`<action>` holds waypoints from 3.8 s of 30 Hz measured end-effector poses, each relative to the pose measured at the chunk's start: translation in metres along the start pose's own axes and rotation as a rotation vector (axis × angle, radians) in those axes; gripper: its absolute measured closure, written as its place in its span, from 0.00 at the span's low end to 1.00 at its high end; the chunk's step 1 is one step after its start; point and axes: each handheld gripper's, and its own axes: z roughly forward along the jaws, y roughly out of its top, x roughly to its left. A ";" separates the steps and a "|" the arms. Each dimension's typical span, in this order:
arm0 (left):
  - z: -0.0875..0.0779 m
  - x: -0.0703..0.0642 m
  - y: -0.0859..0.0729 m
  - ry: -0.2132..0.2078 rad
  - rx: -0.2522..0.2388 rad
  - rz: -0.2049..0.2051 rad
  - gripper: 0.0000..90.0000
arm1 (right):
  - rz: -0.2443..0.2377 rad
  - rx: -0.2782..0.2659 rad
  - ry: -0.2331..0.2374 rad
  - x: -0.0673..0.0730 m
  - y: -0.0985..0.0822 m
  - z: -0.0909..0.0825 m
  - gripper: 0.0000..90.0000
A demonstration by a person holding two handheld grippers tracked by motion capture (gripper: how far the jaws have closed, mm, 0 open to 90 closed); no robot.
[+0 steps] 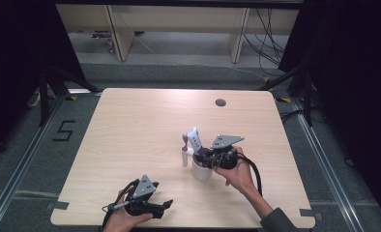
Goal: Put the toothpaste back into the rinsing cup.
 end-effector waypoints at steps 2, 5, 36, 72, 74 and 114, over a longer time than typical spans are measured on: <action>0.000 0.001 0.000 0.000 0.003 0.005 0.23 | 0.009 0.004 0.011 -0.001 -0.001 0.001 0.84; 0.000 0.000 0.000 -0.003 -0.006 -0.004 0.23 | 0.011 0.002 0.001 0.000 -0.001 0.000 0.84; -0.001 -0.001 0.000 -0.004 -0.011 -0.005 0.23 | 0.037 -0.032 -0.010 0.001 0.001 -0.011 0.67; -0.002 0.000 0.001 0.004 0.006 0.017 0.23 | 0.054 -0.079 -0.033 -0.002 0.003 -0.029 0.56; -0.002 0.000 0.001 -0.001 0.007 0.017 0.23 | 0.030 -0.094 -0.059 -0.003 0.003 -0.030 0.55; -0.004 0.001 0.002 0.008 -0.003 0.009 0.23 | 0.154 -0.113 -0.117 -0.021 -0.027 -0.084 0.36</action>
